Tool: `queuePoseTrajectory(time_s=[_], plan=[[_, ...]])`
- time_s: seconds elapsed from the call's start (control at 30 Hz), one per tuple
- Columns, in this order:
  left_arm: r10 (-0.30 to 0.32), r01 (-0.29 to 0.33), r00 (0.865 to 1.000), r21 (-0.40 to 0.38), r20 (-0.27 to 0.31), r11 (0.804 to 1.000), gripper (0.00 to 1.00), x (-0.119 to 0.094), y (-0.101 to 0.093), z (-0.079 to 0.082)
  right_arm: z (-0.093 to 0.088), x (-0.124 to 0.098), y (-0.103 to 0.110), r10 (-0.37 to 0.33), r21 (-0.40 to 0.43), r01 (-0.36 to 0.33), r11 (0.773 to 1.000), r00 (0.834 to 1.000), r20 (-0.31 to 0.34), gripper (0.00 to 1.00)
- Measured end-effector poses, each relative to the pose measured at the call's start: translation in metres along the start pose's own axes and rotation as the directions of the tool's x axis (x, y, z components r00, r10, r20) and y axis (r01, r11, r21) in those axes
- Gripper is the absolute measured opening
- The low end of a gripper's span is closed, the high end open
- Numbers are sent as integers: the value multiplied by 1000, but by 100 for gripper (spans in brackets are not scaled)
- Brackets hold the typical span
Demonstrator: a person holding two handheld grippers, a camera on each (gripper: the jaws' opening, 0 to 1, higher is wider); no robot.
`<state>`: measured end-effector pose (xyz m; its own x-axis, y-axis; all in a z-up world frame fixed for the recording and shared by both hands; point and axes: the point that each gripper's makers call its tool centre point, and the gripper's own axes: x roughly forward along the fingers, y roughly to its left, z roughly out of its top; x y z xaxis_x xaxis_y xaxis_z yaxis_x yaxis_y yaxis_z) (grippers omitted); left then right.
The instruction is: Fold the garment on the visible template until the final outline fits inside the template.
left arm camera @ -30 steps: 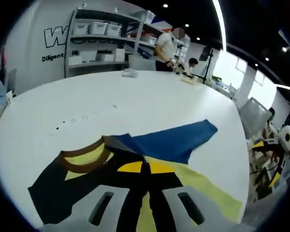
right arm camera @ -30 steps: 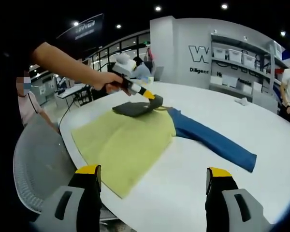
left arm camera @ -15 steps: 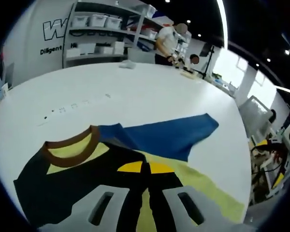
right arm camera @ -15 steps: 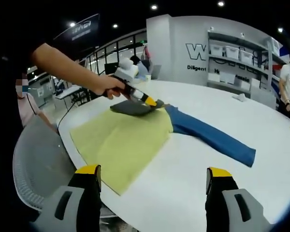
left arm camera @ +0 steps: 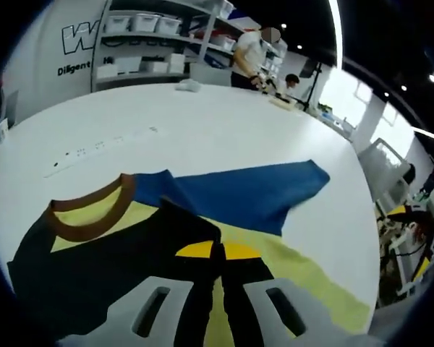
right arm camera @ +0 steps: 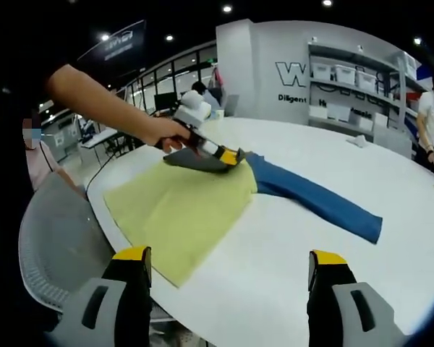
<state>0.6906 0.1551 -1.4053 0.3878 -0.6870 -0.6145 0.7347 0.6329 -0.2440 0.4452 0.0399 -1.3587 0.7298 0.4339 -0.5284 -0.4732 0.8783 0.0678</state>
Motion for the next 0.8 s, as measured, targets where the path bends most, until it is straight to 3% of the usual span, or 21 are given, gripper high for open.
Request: queuePoseTrajectory(time_s=[0.13, 0.3, 0.47, 0.8], plan=[[-34, 34, 999, 5, 4, 999, 0, 4, -9, 0, 0, 0, 0, 0, 2, 0, 1000, 1000, -2, 87], [-30, 31, 999, 72, -11, 997, 10, 4, -12, -4, 2, 2, 1, 1, 2, -1, 1000, 1000, 4, 87], [-22, 25, 1000, 113, -22, 993, 12, 1, -9, -5, 4, 3, 1, 3, 1, -3, 1000, 1000, 10, 87], [-10, 9, 1000, 177, 3, 984, 15, -21, -5, -1, 17, 4, -11, -9, -4, 9, 1000, 999, 39, 88]])
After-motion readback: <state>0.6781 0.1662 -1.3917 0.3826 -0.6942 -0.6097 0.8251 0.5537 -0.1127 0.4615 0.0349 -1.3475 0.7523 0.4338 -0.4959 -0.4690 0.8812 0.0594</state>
